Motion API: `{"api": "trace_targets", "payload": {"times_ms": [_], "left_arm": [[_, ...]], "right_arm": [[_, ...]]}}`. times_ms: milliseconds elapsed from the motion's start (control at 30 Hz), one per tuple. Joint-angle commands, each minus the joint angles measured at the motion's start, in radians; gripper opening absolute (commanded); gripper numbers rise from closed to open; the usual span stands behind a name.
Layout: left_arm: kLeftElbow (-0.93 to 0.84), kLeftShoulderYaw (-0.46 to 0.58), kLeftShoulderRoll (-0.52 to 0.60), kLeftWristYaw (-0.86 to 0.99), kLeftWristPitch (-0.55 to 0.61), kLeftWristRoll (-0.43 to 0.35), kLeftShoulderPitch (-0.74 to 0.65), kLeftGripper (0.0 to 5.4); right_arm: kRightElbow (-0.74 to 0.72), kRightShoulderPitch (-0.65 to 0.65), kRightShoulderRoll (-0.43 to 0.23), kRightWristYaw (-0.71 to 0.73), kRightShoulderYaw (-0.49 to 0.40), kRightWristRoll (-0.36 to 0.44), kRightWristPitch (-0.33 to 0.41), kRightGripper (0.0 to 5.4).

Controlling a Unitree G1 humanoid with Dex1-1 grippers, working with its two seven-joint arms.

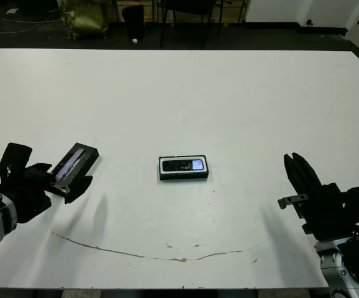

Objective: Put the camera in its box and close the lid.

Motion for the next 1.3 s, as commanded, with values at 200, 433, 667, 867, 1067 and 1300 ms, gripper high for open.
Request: {"api": "trace_targets", "payload": {"times_ms": [200,433,667,867,1067,1300], "left_arm": [[0.089,-0.026,0.002,-0.035,-0.041,0.023,0.007,5.38],[0.103,-0.031,-0.014,-0.004,-0.026,0.035,0.002,5.38],[0.142,-0.041,-0.005,-0.031,-0.063,0.046,0.003,5.38],[0.159,-0.055,0.006,-0.048,-0.07,0.062,-0.002,5.38],[0.189,-0.063,0.008,-0.073,-0.085,0.075,-0.009,5.38],[0.229,-0.088,0.019,-0.102,-0.125,0.11,-0.016,5.38]], "right_arm": [[-0.072,0.023,-0.006,-0.029,0.009,-0.008,0.064,0.0],[-0.062,0.026,-0.009,-0.022,0.004,-0.013,0.056,0.0],[-0.057,0.026,-0.008,-0.014,0.002,-0.004,0.049,0.0],[-0.071,0.031,-0.011,-0.024,0.004,-0.02,0.057,0.0],[-0.072,0.032,-0.01,-0.022,0.002,-0.014,0.06,0.0],[-0.058,0.029,-0.013,-0.014,0.0,-0.013,0.047,0.0]]}}
